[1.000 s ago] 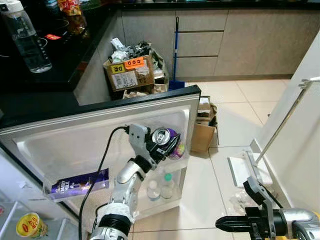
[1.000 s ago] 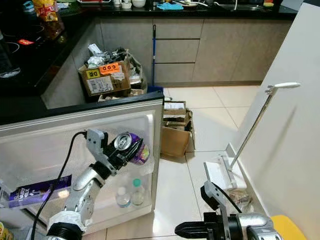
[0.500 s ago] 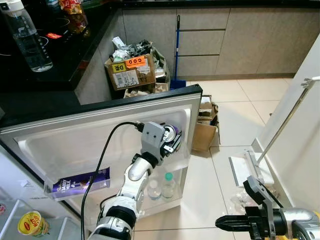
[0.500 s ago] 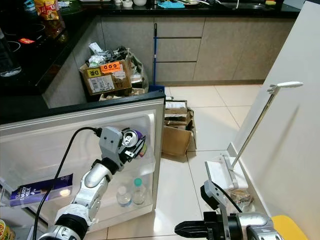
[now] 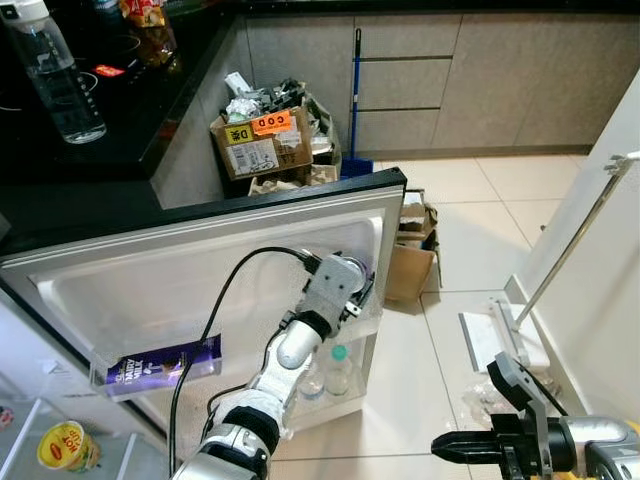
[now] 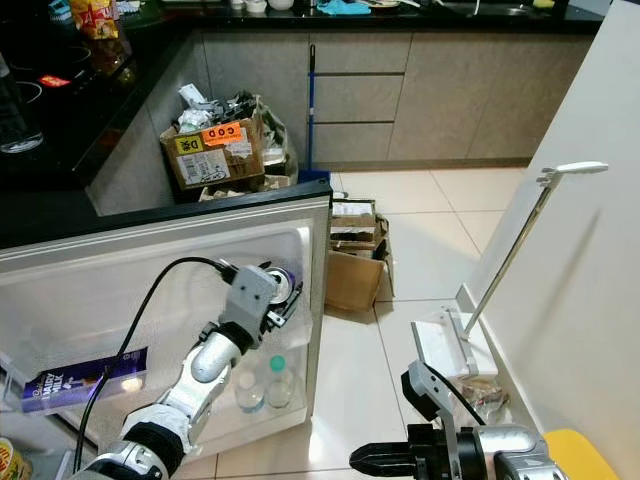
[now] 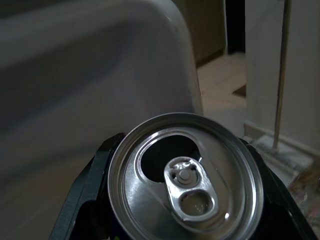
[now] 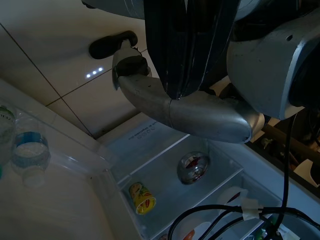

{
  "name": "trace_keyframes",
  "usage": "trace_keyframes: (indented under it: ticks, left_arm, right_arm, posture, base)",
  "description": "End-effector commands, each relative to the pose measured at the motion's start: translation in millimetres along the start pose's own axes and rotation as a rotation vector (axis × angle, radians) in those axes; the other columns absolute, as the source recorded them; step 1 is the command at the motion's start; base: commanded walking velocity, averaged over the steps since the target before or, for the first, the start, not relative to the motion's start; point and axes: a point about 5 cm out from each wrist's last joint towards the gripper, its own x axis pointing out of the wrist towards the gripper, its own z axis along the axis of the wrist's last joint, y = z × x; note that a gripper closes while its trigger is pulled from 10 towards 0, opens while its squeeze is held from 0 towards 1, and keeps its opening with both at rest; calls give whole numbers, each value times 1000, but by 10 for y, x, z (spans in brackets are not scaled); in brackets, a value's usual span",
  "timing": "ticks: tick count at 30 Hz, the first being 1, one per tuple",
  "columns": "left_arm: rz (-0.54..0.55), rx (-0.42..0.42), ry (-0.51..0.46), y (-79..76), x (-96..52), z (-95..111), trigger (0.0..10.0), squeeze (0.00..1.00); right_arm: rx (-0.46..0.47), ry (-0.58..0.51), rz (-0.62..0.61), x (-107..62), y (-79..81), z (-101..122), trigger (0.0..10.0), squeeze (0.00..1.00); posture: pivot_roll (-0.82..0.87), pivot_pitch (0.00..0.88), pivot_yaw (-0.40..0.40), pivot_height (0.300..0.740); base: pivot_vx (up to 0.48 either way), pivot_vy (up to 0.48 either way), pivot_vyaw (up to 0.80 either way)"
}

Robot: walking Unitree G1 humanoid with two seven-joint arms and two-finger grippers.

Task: Restocking fridge

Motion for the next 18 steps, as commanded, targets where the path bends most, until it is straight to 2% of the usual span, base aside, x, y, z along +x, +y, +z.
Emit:
trace_keyframes:
  ticks: [1,9,10,12,13,15,16,17,18]
  left_arm:
    - [1,37,33,50,-30,-63,10000,0]
    - [61,6,73,105,-66,-142,10000,0]
    - [98,-34,85,141,-67,-159,10000,702]
    - [113,-46,89,157,-67,-164,10000,702]
    - [137,-69,90,181,-64,-167,10000,1000]
    - [158,-92,88,202,-60,-165,10000,1000]
    - [187,-119,77,230,-52,-151,10000,1000]
    - [210,-194,32,269,-19,-83,10000,1000]
    - [210,-194,32,269,-19,-83,10000,1000]
  right_arm:
    - [-4,-1,0,-12,21,8,10000,0]
    - [-4,-2,0,-12,26,5,10000,0]
    - [-5,-2,-1,-14,27,6,10000,0]
    - [-5,-2,-1,-15,26,7,10000,0]
    - [-5,-2,-2,-16,26,8,10000,0]
    - [-6,-2,-3,-16,25,9,10000,0]
    - [-6,-1,-3,-17,26,10,10000,0]
    - [-7,-1,-4,-20,25,12,10000,0]
    - [-7,-1,-4,-20,25,12,10000,0]
  posture:
    - [-154,64,1,740]
    - [-154,69,0,740]
    - [-154,69,0,740]
    - [-154,69,0,740]
    - [-154,69,0,740]
    - [-154,69,0,740]
    - [-154,69,0,740]
    - [-154,69,0,740]
    - [-154,69,0,740]
  base:
    - [0,0,0]
    - [0,0,0]
    - [0,0,0]
    - [0,0,0]
    - [0,0,0]
    - [0,0,0]
    - [0,0,0]
    - [0,0,0]
    - [0,0,0]
